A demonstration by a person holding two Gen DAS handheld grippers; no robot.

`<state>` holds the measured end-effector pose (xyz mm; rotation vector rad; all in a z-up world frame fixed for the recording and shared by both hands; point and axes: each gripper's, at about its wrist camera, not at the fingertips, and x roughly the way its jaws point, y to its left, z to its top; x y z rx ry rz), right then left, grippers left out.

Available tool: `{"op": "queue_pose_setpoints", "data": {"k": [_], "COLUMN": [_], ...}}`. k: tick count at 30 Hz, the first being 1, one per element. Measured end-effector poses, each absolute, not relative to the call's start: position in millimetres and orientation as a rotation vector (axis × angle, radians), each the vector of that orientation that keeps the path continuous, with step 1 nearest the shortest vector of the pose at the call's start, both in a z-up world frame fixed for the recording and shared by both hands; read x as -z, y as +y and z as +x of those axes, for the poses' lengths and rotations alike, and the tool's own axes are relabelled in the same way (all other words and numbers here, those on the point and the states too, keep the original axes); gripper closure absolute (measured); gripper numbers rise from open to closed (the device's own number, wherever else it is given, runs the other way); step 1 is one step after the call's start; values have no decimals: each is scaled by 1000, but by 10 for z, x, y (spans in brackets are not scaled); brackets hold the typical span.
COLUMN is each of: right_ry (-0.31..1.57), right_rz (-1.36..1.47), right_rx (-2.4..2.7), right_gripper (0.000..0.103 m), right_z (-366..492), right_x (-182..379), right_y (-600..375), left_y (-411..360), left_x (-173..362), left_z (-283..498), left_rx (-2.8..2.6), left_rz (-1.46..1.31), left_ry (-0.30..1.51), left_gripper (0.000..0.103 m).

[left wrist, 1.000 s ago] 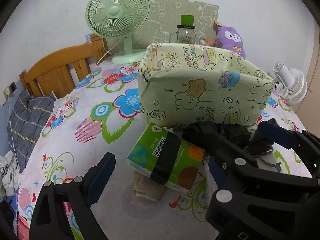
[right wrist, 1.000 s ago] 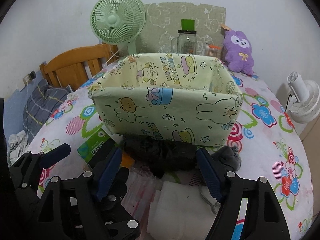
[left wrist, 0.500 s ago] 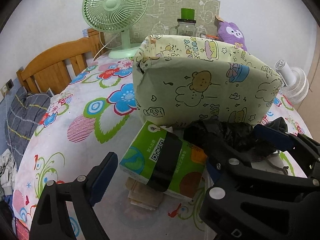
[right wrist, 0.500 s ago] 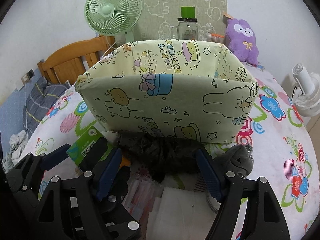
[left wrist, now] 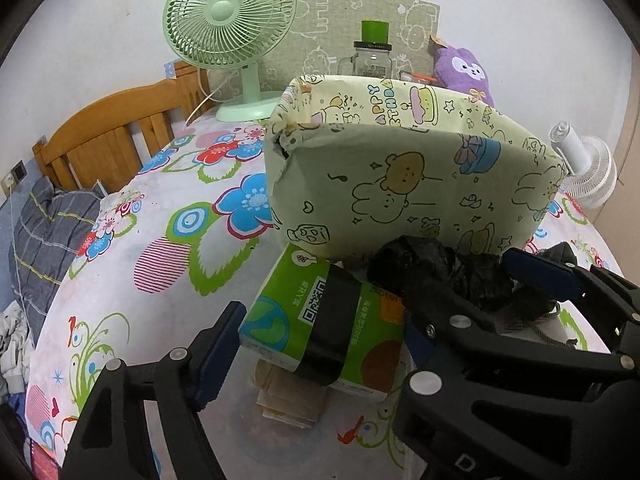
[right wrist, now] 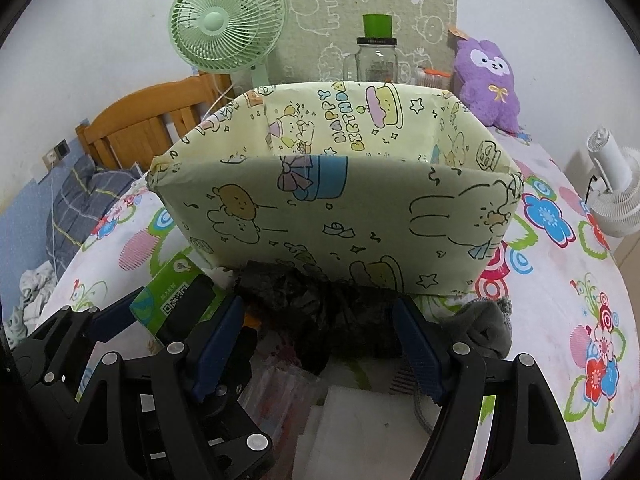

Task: Organize soft objects
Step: 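Close the left tool on the green tissue pack while the right tool grasps the black bag, then lift the green tissue pack with the left tool while the right tool carries the black bag over the box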

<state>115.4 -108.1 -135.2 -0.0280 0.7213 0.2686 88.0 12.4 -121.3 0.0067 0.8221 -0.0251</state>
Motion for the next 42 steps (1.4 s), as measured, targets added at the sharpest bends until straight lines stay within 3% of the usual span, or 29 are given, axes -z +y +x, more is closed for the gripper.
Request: {"op": "queue_pose_setpoints", "data": {"k": [7,14,20,21,26,29,42], "right_ry": [742,742,734,729,720,709,664], "right_rz": [0,30,44,38,34,42,43], "right_rx": [-327,-371,-380,-371,-367,-377,-367], "right_gripper": [36,58,66,74,79,93,93], "right_z": [1217,1213,1193,1185,1151,1119,978], "right_x": [1397,1409,1377,1370,1342,1313,1129], "right_y": [-1047,-1061,-1089,-1088,-1104,-1123,-1172], "left_y": [139,111,95,90,75,69,25], "left_x": [1228,1216,1196,1188,1161,1127,921], "left_z": [891,885,874,869,848,833,738], "left_rx": [54,96,109,97,86,85,82], "left_rz": [-8,-25,-36,-29,-18,-16,-3], "left_ry": [829,830,832,828,821,810,767], "left_gripper": [23,23,24,24,24,24,24]}}
